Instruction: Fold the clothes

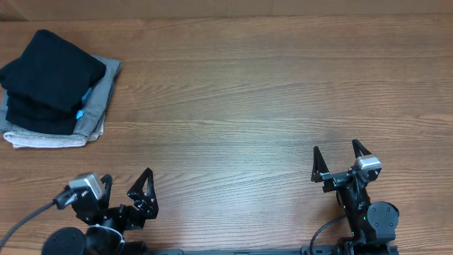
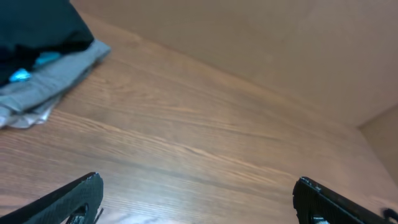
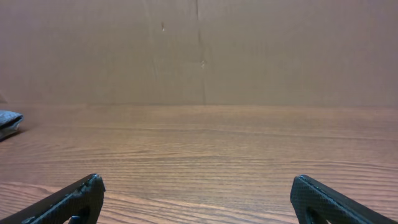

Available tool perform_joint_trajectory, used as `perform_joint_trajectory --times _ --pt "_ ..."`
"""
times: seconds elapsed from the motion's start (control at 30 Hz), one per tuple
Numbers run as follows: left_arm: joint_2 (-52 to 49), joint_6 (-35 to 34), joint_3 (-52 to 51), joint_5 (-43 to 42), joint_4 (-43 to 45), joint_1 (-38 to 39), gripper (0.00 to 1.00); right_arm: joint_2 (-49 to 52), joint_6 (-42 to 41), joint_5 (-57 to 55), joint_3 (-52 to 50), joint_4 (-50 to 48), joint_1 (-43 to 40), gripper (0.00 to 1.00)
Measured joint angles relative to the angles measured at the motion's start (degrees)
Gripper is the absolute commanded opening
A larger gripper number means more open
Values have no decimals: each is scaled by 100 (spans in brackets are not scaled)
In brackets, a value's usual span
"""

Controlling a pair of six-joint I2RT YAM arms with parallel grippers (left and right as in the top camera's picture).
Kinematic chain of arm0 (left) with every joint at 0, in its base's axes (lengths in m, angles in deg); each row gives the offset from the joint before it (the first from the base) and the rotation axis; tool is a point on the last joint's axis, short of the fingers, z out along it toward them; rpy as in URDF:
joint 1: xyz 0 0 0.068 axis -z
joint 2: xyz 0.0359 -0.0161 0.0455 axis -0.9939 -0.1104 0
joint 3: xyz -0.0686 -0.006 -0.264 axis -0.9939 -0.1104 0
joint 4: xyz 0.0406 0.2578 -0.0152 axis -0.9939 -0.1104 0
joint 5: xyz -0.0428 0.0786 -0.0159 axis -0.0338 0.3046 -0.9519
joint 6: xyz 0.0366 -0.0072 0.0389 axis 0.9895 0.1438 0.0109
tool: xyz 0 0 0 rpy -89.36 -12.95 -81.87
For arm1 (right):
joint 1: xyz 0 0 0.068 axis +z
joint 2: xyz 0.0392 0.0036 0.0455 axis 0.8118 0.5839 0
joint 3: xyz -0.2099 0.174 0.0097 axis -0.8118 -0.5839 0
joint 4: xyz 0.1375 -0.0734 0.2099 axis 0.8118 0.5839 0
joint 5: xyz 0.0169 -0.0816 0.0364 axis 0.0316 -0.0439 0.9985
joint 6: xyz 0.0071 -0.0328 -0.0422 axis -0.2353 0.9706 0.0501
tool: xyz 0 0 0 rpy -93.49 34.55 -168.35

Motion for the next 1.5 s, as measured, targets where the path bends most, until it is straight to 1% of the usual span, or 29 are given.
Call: perform_joint_trajectory --times 0.1,0.17,0.33,0.5,0.53,0.7,0.83,0.97,1.07,1.33,1.5 --pt "358 13 -612 179 507 28 100 0 -2 2 0 0 0 100" --pt "564 13 -1115 256 1019 50 100 0 0 2 0 2 0 100" --pt "887 13 -2284 304 2507 105 100 0 2 0 0 0 0 100" --pt "933 13 -3252 363 3963 286 100 0 0 2 0 0 0 100" --pt "935 15 -3296 365 4000 297 100 0 2 2 0 2 0 100" --pt "951 17 -4026 610 4892 452 100 0 0 2 0 0 0 100" --pt "951 66 -4371 857 5045 619 100 0 0 2 0 0 0 100" --pt "951 380 -4538 981 5045 728 100 0 0 2 0 2 0 100" --pt "957 761 -4610 994 5047 730 100 0 0 2 0 2 0 100" --pt "1248 2085 -4671 949 4975 739 100 0 2 0 0 2 2 100" --pt "1268 2490 -4671 935 4975 752 100 0 0 2 0 0 0 100"
